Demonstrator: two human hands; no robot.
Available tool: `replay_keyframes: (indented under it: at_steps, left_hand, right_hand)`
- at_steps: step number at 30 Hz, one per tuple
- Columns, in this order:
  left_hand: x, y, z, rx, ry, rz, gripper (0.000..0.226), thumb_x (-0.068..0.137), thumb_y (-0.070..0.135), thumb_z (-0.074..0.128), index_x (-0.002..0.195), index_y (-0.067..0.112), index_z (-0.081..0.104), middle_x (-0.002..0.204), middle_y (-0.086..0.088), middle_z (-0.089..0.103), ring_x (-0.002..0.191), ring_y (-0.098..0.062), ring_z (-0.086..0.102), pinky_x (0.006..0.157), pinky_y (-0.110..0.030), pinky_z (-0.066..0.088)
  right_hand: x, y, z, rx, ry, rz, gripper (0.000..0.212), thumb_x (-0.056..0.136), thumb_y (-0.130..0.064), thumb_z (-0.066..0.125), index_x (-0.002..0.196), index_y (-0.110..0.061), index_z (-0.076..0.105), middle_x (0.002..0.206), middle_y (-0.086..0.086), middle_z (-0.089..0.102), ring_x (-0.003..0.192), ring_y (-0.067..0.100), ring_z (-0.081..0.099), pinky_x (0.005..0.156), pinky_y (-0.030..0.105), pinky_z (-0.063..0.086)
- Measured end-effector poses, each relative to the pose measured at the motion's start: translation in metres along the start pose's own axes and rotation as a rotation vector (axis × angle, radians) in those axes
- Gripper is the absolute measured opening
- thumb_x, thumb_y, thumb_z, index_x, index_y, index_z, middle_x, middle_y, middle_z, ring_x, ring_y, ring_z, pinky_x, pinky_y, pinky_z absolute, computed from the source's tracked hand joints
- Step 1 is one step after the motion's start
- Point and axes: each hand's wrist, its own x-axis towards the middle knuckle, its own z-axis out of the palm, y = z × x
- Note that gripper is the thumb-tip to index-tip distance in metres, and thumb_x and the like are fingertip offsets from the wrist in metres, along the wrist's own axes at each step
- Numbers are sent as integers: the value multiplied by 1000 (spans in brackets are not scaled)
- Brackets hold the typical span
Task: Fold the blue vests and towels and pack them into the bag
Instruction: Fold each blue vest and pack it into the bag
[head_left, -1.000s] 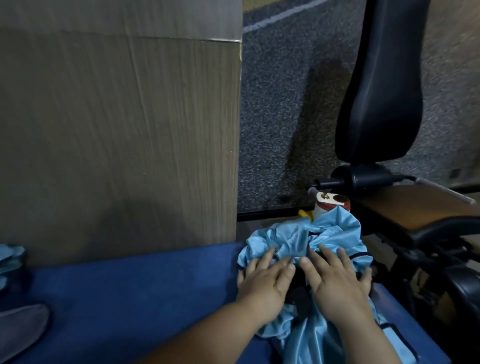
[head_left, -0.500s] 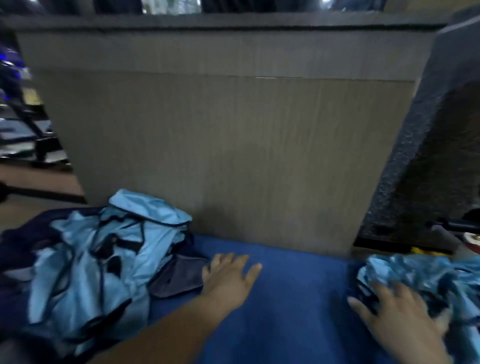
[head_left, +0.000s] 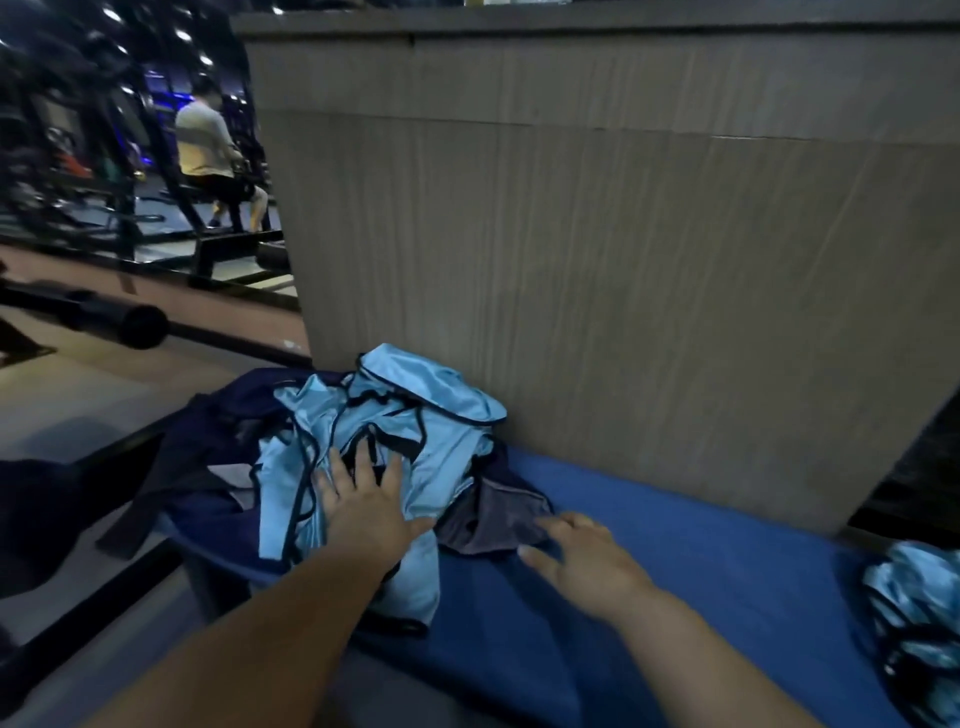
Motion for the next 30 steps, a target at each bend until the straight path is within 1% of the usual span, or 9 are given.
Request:
replay_keyframes:
  at_steps: [3,8,11,13,16,19,21,26,30]
  left_hand:
    - [5,-3,3,37,-4,11,91,87,76,35,155,27,1,161,-15,9,144,-42,15,116,-55,7]
    - [20,-5,10,-181,96,92,30,100,33,46,127,21,47,126,-5,55,113,-27,52,96,-35,37]
    - [17,5,7,-703,174,91,19,98,17,51,115,13,58,110,-8,60,96,-25,58,77,-28,44]
    - [7,23,-3,-988,192,97,18,96,16,56,113,15,61,106,-3,63,95,-21,60,80,-28,47]
    - [-14,65,-14,-1186,146,132,19,95,19,59,115,17,60,107,2,63,98,-18,60,84,-26,46]
    - [-41,109,-28,-1289,58,195,24,95,20,58,119,19,56,109,6,60,105,-15,57,89,-24,43]
    - [-61,134,-37,-1331,-62,265,18,95,22,57,113,26,54,109,7,62,101,-14,59,89,-23,44]
    - [-94,174,-54,-1256,-404,498,45,89,50,57,130,34,48,121,11,61,114,-8,57,103,-27,42]
    - [-92,175,-64,-942,2,608,39,92,51,53,129,37,50,88,10,65,95,-13,62,86,-28,47]
  right_hand:
    - [4,-8,4,76,-34,2,66,94,-65,36,151,-32,28,158,1,23,144,21,22,117,37,25]
    - [-3,-12,5,295,-34,43,61,96,-60,39,149,-32,31,153,2,30,139,18,32,108,27,30]
    - [-7,-11,2,478,15,60,59,98,-55,39,149,-27,31,154,0,33,138,16,34,106,23,28]
    - [-9,-13,2,724,70,101,50,99,-52,40,143,-29,37,151,-2,39,133,16,40,107,24,29]
    - [-12,-15,2,1186,26,268,64,85,-70,44,138,-34,42,140,0,51,123,25,51,100,46,46]
    - [-14,-12,-6,1544,-60,374,82,76,-80,43,128,-19,61,103,9,72,102,32,66,83,45,55]
    - [-19,-4,-15,1719,-42,340,77,81,-76,43,117,-13,68,106,18,72,104,33,67,83,44,53]
    - [-37,38,-25,1964,287,411,45,92,-41,57,121,-7,66,114,22,69,106,36,65,88,46,52]
    - [-51,78,-27,1811,808,497,26,91,-17,61,115,-7,59,105,16,64,78,26,64,66,35,51]
